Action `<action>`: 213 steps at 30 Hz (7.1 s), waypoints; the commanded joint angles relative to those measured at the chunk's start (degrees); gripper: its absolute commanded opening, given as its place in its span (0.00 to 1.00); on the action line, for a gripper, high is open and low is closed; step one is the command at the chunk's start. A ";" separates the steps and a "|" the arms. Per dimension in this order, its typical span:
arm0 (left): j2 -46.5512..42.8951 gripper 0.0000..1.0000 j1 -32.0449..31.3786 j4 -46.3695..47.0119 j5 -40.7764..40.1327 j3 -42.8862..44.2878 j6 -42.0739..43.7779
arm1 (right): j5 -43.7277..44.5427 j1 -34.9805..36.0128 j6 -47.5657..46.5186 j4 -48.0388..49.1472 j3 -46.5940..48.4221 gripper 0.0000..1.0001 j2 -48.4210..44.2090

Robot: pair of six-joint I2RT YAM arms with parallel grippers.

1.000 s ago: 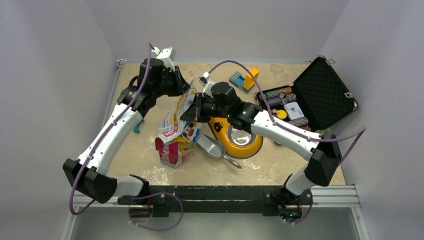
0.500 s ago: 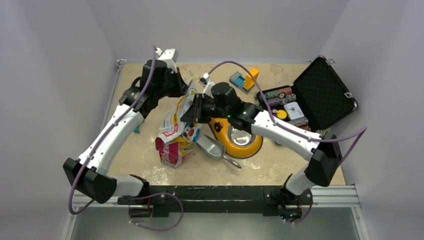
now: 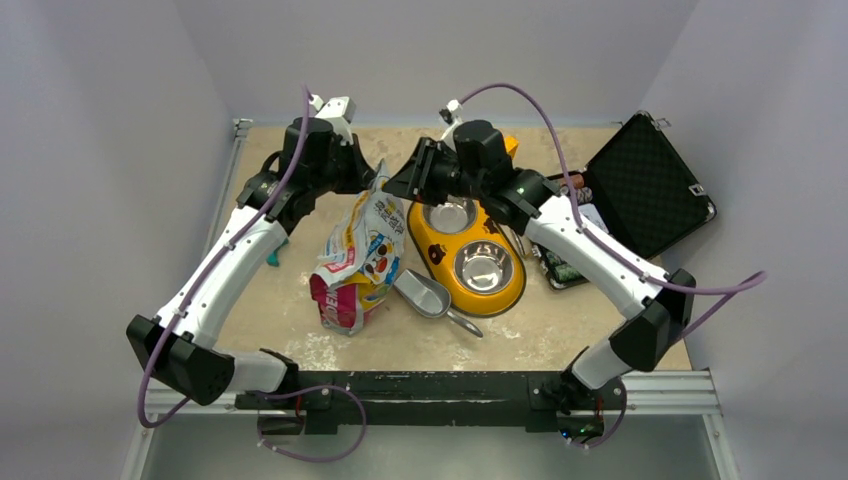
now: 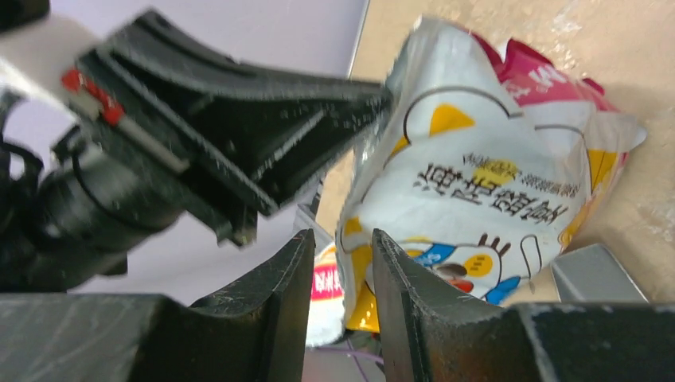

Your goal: Serve the pet food

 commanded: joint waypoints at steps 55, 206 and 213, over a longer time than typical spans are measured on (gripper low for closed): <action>-4.61 0.00 -0.21 -5.80 5.46 -1.02 -15.96 | 18.71 7.98 -9.69 -16.34 15.27 0.19 15.17; -22.86 0.41 -1.88 -37.90 -18.33 -2.87 -0.52 | 10.61 18.35 -19.52 -26.39 39.12 0.00 16.44; -20.69 0.04 -1.88 -39.91 -24.33 3.73 1.86 | 10.36 18.44 -21.75 -26.20 39.00 0.00 15.96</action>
